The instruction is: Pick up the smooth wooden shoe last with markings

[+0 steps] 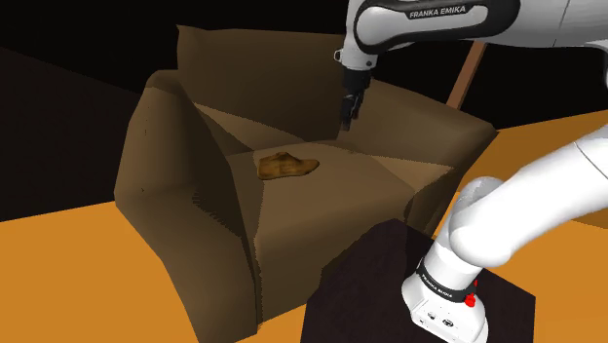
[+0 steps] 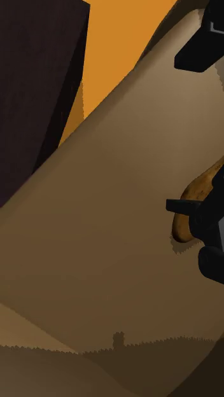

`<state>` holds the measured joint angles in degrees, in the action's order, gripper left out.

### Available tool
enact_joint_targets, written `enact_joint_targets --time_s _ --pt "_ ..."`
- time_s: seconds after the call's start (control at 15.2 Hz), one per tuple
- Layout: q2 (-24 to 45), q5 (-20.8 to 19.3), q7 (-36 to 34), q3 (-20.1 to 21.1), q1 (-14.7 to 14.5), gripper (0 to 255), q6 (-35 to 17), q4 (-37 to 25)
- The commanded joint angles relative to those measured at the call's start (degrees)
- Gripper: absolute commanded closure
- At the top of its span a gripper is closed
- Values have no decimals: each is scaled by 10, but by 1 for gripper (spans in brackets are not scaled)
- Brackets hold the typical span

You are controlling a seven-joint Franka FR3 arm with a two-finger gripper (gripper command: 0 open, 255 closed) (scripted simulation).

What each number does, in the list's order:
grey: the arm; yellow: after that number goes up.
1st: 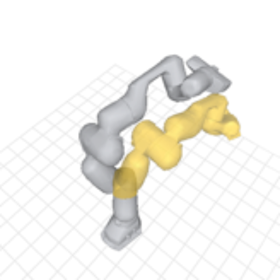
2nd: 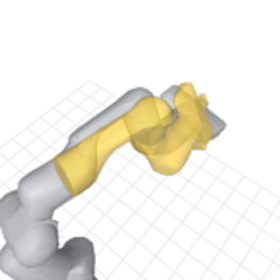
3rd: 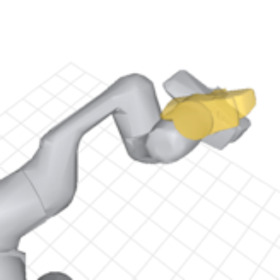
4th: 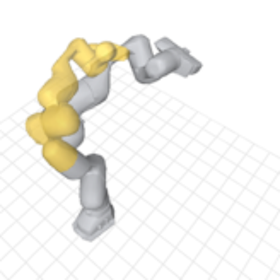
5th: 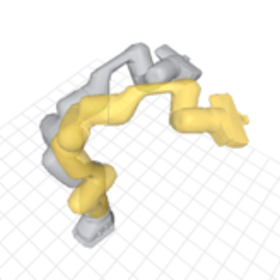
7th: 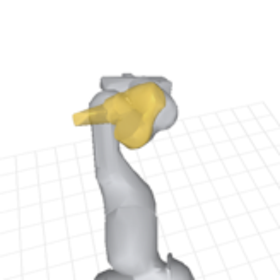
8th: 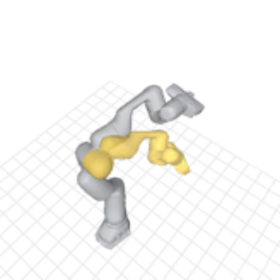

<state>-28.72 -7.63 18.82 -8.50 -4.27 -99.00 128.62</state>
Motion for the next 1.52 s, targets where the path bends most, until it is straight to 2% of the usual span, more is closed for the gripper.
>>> enact_joint_targets --time_s 0.0,0.33,0.66,1.32,1.45 --pt "42 0 52 -17 -10 0 -26 -13" --pt "150 15 175 -49 -30 0 -79 -60" --pt "262 44 295 -62 -43 0 -116 -123" --pt "478 96 503 -32 -42 0 -142 -284" --pt "485 97 506 -31 -41 0 -149 -284"
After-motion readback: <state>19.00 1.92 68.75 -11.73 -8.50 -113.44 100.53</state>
